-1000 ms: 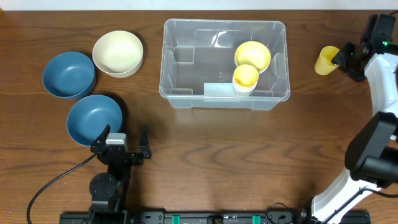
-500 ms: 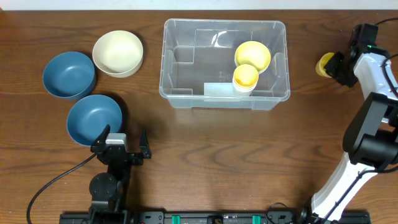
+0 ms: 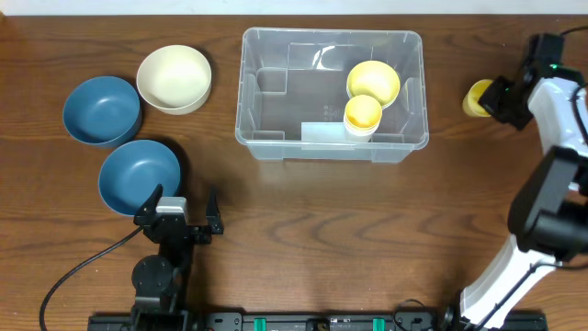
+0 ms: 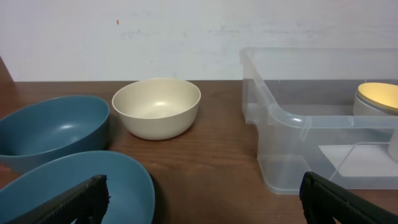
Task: Pack container
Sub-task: 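Grasp the second yellow cup with the right gripper, then stack the second yellow cup onto the cups and release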
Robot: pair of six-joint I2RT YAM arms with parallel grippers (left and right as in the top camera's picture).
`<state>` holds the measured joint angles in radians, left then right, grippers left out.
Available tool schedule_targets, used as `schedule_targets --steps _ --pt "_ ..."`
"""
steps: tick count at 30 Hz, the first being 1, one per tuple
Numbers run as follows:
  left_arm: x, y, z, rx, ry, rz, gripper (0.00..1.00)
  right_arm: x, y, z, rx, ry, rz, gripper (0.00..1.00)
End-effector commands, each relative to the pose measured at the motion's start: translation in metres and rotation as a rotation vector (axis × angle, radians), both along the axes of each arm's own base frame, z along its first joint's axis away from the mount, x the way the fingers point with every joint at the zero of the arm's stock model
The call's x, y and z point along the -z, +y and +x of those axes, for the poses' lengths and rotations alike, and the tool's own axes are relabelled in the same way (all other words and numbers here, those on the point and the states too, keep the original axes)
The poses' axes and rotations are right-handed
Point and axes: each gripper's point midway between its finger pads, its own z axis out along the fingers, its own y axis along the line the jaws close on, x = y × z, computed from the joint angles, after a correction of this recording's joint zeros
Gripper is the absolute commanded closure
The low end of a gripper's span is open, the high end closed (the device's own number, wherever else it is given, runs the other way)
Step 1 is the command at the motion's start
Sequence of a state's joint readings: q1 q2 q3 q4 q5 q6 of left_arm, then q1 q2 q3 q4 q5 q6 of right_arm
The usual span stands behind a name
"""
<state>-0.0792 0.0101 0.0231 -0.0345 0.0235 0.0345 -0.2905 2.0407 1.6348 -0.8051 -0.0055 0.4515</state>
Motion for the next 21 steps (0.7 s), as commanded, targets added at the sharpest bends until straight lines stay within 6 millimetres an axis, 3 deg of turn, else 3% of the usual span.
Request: schedule_targets --steps 1,7,10,16,21 --pt "0.017 0.003 -0.001 -0.015 0.049 0.019 0.02 -0.087 0.010 -0.002 -0.048 -0.172 -0.035 0.99" --pt "0.017 0.003 -0.001 -0.015 0.049 0.019 0.02 -0.173 0.062 -0.020 -0.174 -0.359 0.029 0.99" --pt "0.017 0.003 -0.001 -0.015 0.049 0.019 0.02 -0.194 0.099 -0.026 -0.259 -0.402 0.053 0.99" --pt "0.017 0.003 -0.001 -0.015 0.049 0.019 0.02 -0.184 0.186 -0.033 -0.472 -0.357 0.090 0.99" --pt "0.017 0.003 -0.001 -0.014 0.049 0.019 0.02 -0.167 0.235 -0.039 -0.583 -0.303 0.107 0.99"
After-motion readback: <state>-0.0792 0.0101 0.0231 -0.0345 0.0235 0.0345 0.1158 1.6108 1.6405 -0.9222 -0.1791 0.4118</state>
